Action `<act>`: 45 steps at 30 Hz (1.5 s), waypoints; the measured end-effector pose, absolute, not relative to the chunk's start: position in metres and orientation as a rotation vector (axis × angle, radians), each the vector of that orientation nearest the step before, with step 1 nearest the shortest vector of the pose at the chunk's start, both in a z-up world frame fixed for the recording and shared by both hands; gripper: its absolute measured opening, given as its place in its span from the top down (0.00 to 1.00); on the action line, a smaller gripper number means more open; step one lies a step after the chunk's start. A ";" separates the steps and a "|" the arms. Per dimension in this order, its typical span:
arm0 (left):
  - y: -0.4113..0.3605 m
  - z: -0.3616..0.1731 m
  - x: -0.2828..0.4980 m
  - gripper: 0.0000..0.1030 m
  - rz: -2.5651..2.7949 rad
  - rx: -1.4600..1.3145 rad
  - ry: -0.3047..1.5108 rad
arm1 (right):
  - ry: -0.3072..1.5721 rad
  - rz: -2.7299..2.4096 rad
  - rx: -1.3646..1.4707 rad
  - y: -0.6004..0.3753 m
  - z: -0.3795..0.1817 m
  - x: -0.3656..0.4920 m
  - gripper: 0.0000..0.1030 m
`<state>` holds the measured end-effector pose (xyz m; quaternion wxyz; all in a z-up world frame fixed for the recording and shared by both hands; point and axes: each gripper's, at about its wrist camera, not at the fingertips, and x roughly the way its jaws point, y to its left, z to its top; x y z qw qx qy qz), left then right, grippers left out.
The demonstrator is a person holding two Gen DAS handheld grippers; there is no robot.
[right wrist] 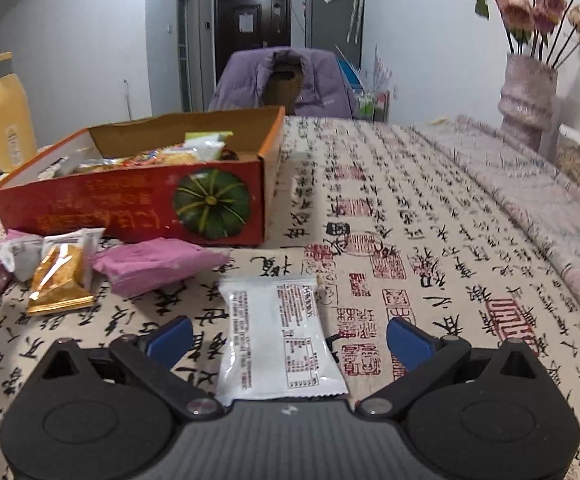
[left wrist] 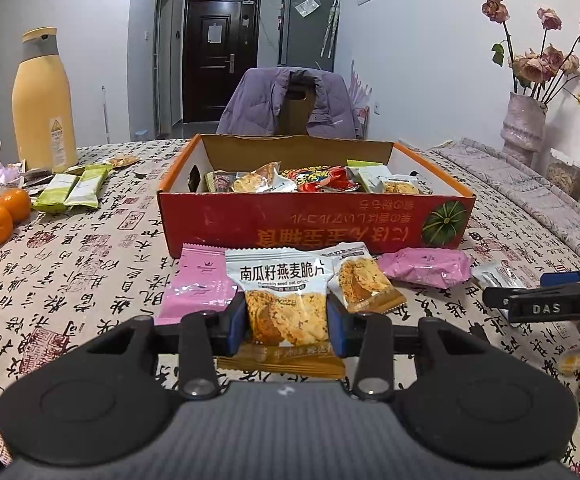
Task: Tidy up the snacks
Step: 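Grasp the white printed bar packet with the right gripper while the left gripper holds its packet, then carry both packets over the cardboard box with both grippers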
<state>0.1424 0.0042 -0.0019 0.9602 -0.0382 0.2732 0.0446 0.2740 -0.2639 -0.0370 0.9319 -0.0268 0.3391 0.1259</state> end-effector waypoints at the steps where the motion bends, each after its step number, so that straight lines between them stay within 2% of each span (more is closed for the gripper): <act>1: 0.004 -0.002 0.142 0.60 0.090 -0.078 0.553 | 0.708 0.253 -0.054 -0.263 -0.039 0.277 0.00; 10: 0.006 -0.002 0.143 0.60 0.088 -0.088 0.552 | 0.734 0.263 -0.054 -0.261 -0.042 0.285 0.00; 12: 0.006 -0.003 0.143 0.60 0.087 -0.090 0.552 | 0.717 0.269 -0.051 -0.262 -0.041 0.284 0.13; 13: 0.007 -0.003 0.143 0.60 0.088 -0.091 0.552 | 0.702 0.276 -0.051 -0.262 -0.040 0.283 0.24; 14: 0.007 -0.003 0.143 0.60 0.087 -0.091 0.553 | 0.693 0.288 -0.050 -0.261 -0.040 0.282 0.30; 15: 0.007 -0.003 0.142 0.60 0.088 -0.090 0.553 | 0.687 0.294 -0.057 -0.260 -0.039 0.280 0.33; 17: 0.007 -0.003 0.142 0.60 0.089 -0.091 0.552 | 0.680 0.312 -0.062 -0.259 -0.038 0.277 0.47; 19: 0.007 -0.003 0.141 0.60 0.088 -0.091 0.549 | 0.673 0.327 -0.069 -0.257 -0.037 0.274 0.54; 23: 0.008 -0.003 0.140 0.60 0.084 -0.090 0.548 | 0.663 0.339 -0.069 -0.257 -0.036 0.269 0.62; 45: 0.002 0.009 0.141 0.60 0.064 -0.076 0.508 | 0.488 0.395 -0.015 -0.253 0.002 0.223 0.62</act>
